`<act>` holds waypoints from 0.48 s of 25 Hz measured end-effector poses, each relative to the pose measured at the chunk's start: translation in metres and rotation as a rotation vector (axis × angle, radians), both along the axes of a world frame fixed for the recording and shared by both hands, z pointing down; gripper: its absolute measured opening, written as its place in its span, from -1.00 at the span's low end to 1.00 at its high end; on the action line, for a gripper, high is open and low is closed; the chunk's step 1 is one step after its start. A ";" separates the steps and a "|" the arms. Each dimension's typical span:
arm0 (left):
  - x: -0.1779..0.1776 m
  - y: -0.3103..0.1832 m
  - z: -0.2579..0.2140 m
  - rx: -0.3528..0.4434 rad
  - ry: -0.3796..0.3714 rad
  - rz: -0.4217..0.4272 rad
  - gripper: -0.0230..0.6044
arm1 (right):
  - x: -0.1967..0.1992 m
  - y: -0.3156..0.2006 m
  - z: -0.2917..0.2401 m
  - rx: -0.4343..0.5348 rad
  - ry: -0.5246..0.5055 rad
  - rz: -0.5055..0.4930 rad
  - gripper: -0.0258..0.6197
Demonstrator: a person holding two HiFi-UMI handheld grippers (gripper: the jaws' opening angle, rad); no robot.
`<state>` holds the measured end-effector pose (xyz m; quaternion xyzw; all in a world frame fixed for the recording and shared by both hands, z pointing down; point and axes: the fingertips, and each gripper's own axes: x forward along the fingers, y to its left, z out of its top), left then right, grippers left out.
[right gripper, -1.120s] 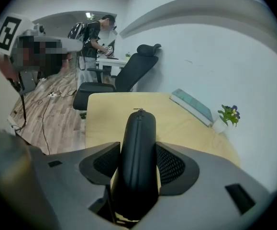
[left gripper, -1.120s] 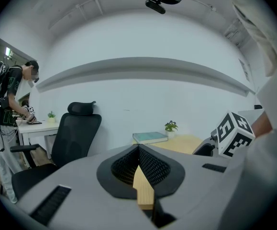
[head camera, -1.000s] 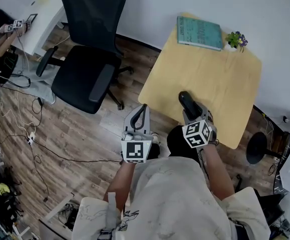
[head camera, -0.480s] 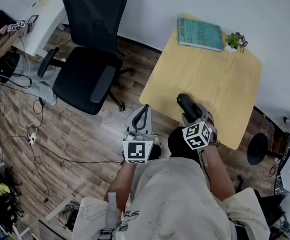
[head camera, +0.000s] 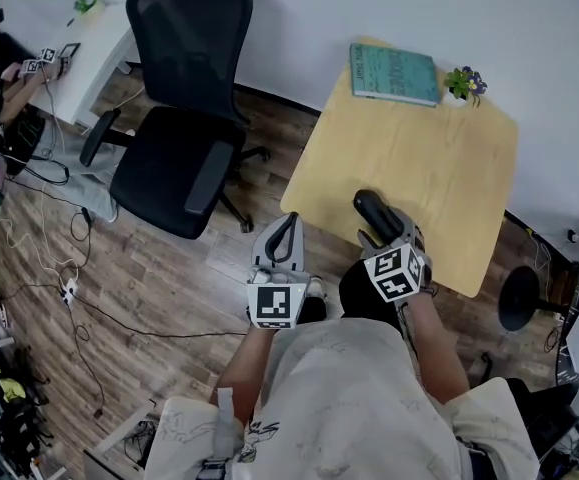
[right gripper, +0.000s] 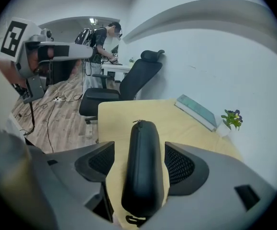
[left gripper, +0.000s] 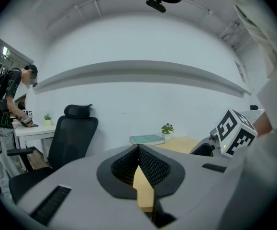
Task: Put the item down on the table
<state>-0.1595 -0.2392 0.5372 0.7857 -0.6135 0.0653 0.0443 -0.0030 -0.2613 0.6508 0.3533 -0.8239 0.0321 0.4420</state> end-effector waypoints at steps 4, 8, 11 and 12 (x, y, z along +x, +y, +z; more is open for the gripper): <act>0.007 0.000 -0.007 0.007 -0.001 0.022 -0.90 | 0.005 0.001 -0.017 0.036 -0.036 0.042 0.09; 0.014 -0.002 -0.014 0.018 -0.002 0.067 -0.90 | 0.013 0.003 -0.038 0.063 -0.104 0.114 0.10; 0.023 -0.005 -0.019 0.022 -0.004 0.099 -0.90 | 0.027 0.003 -0.054 0.082 -0.180 0.194 0.10; 0.026 -0.006 -0.020 0.024 -0.002 0.109 -0.90 | 0.032 0.004 -0.059 0.088 -0.205 0.223 0.10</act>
